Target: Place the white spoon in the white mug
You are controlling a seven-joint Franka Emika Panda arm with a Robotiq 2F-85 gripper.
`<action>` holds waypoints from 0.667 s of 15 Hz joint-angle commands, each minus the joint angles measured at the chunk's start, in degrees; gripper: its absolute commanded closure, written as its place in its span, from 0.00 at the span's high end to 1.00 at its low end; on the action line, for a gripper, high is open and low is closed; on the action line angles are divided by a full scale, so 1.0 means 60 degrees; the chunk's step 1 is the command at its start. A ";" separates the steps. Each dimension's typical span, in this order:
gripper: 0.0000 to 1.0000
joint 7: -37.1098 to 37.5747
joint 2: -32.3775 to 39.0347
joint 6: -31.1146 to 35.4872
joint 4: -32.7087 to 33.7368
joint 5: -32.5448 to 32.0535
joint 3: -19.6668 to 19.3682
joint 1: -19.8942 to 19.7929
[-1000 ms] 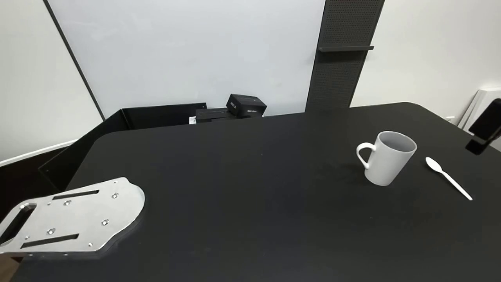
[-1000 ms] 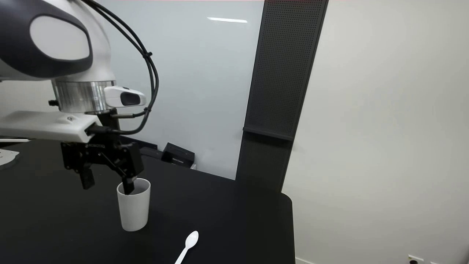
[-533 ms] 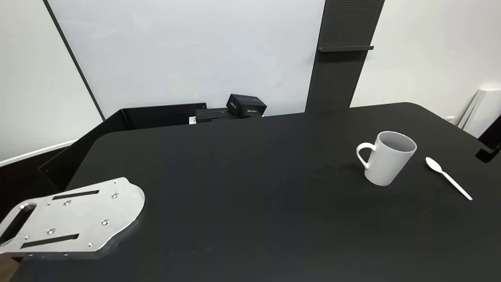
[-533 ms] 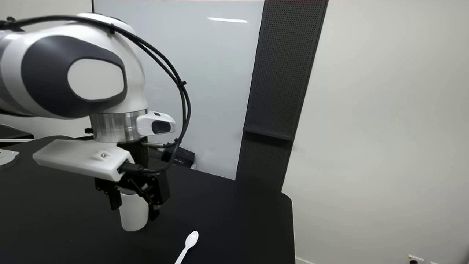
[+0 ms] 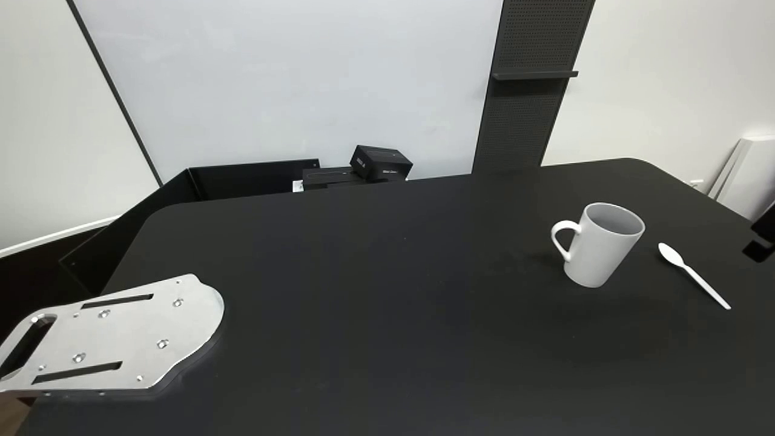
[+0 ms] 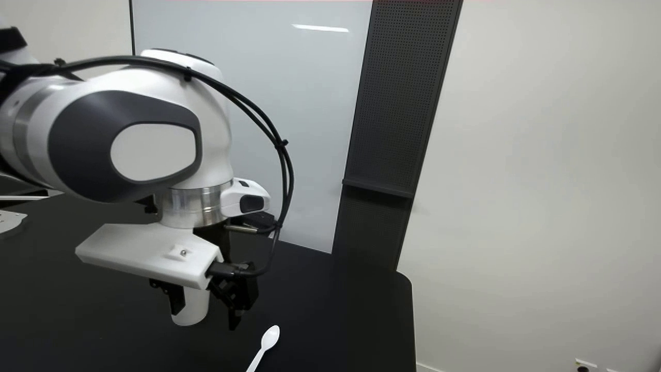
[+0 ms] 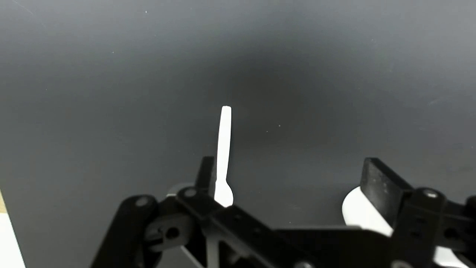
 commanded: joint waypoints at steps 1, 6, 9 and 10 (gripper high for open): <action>1.00 -0.0115 -0.0003 -0.0019 0.0010 0.0152 -0.0053 -0.0043; 1.00 -0.0254 -0.0004 -0.0024 0.0017 0.0274 -0.0128 -0.0160; 1.00 -0.0255 -0.0004 -0.0024 0.0017 0.0284 -0.0128 -0.0161; 1.00 -0.0256 -0.0004 -0.0024 0.0017 0.0285 -0.0128 -0.0160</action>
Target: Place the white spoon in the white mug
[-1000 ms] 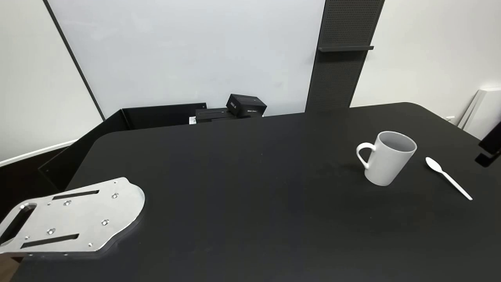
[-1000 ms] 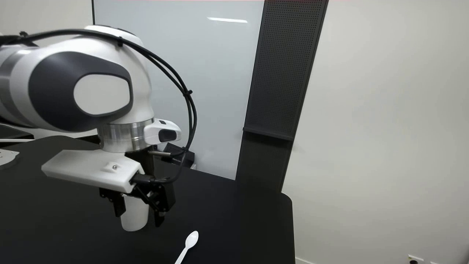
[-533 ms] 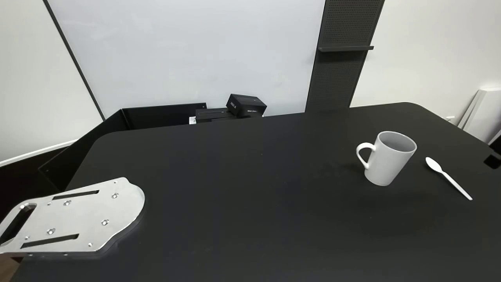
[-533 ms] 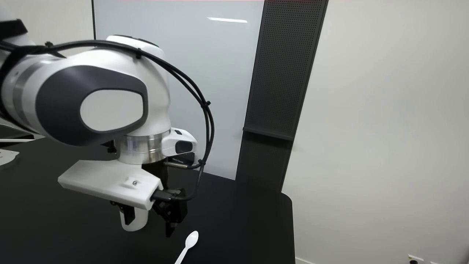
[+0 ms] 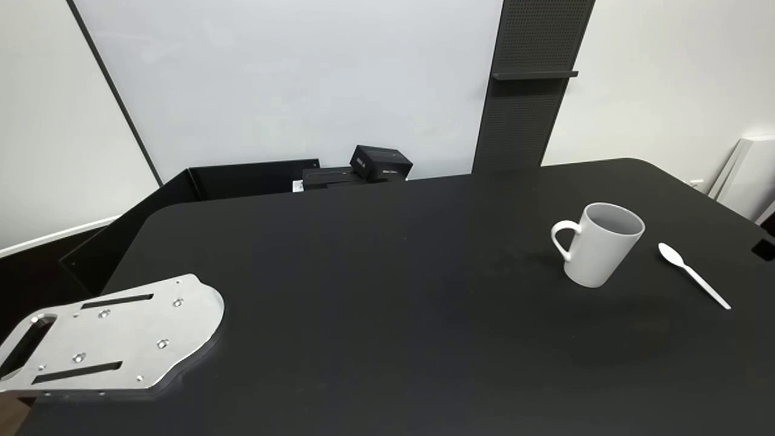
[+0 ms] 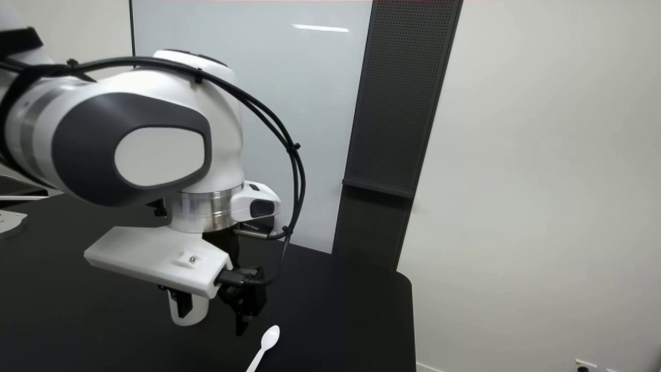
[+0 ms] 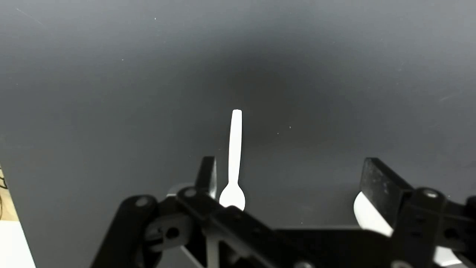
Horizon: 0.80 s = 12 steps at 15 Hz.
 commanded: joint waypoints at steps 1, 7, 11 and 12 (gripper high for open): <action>1.00 0.0018 -0.0010 -0.0018 0.0003 -0.0011 -0.0017 0.0022; 1.00 -0.0435 0.0607 -0.0111 0.0679 0.0342 0.0006 -0.0042; 1.00 -0.0635 0.1698 -0.0176 0.1708 0.0732 0.0034 -0.0259; 1.00 -0.0706 0.2006 -0.0176 0.2000 0.0861 0.0090 -0.0350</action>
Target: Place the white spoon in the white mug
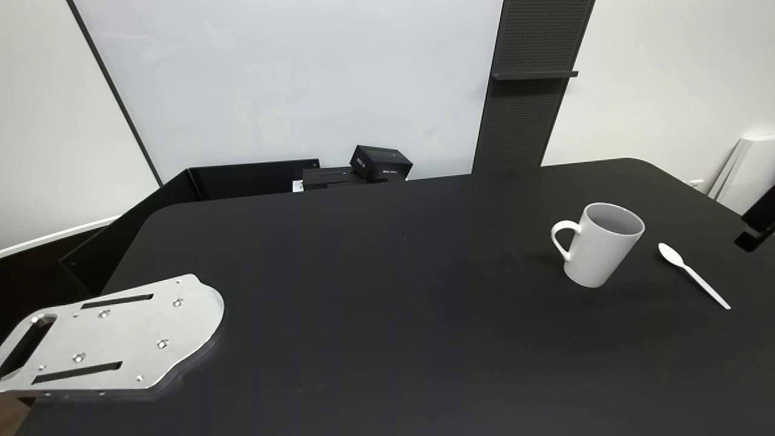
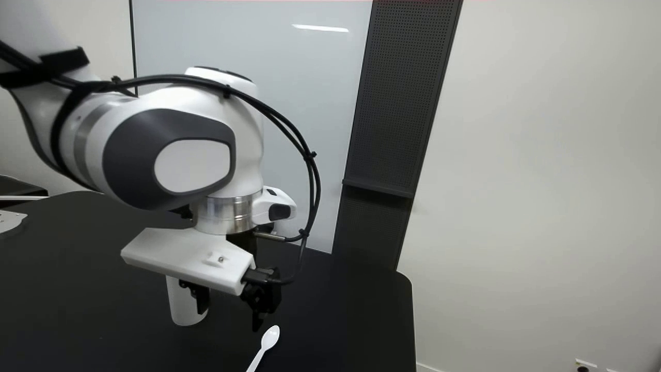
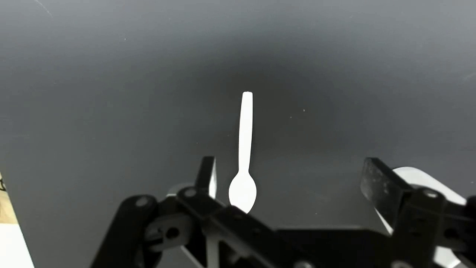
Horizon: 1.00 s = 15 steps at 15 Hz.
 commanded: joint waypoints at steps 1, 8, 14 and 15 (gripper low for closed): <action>1.00 -0.0451 0.1334 -0.0132 0.1343 0.0544 0.0174 -0.0348; 1.00 -0.0469 0.2826 0.0176 0.2537 0.0412 0.0521 -0.0718; 1.00 -0.0343 0.3503 0.0242 0.3030 0.0319 0.0634 -0.0844; 1.00 -0.0251 0.3573 0.0200 0.3065 0.0308 0.0591 -0.0840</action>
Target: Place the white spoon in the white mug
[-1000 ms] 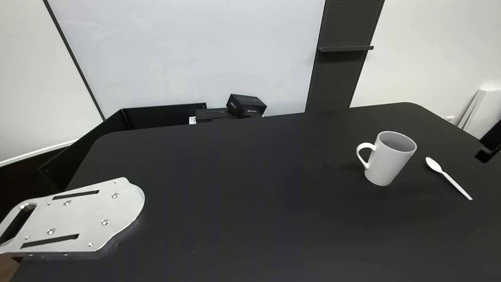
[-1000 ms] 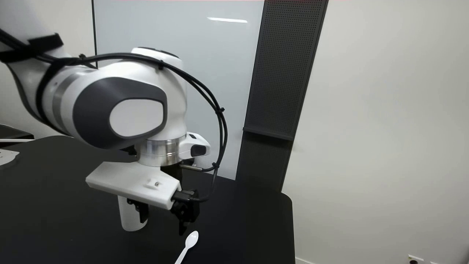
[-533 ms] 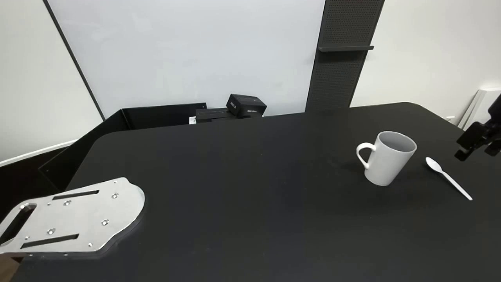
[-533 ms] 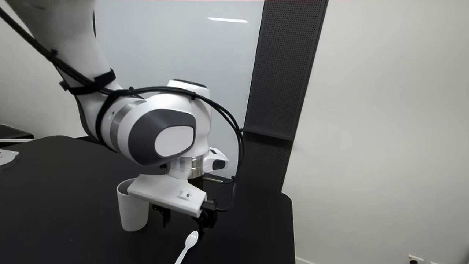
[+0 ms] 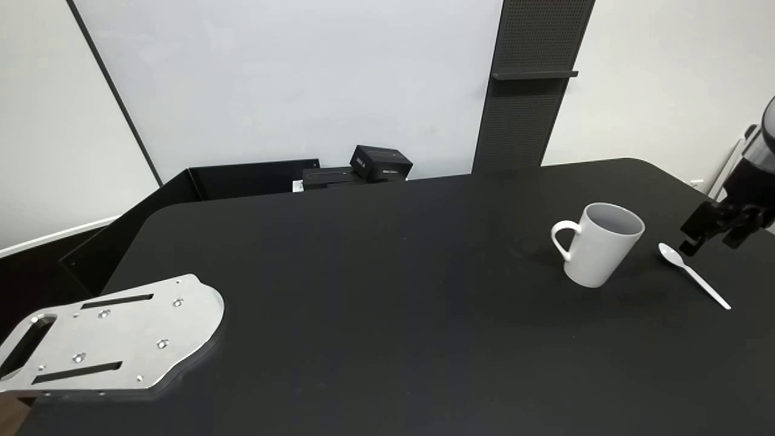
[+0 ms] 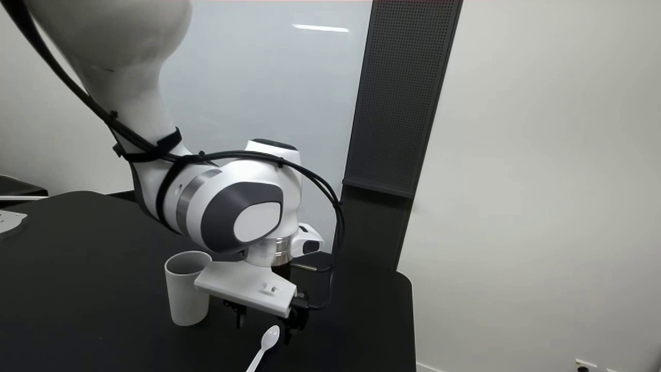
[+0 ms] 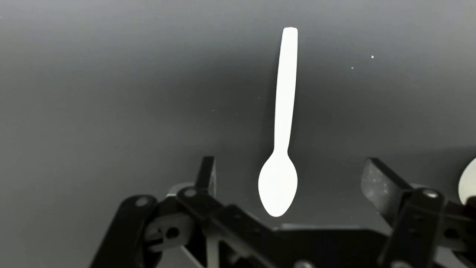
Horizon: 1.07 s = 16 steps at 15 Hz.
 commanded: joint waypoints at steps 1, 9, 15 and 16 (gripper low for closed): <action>1.00 0.0218 0.0403 -0.0100 0.0413 -0.0136 0.0032 -0.0182; 1.00 -0.0115 0.0704 0.0283 0.0463 -0.0027 0.0322 -0.0625; 1.00 -0.0503 0.0961 0.1176 0.0411 -0.0023 0.0854 -0.0985; 1.00 -0.0540 0.1005 0.1268 0.0408 -0.0033 0.0933 -0.1033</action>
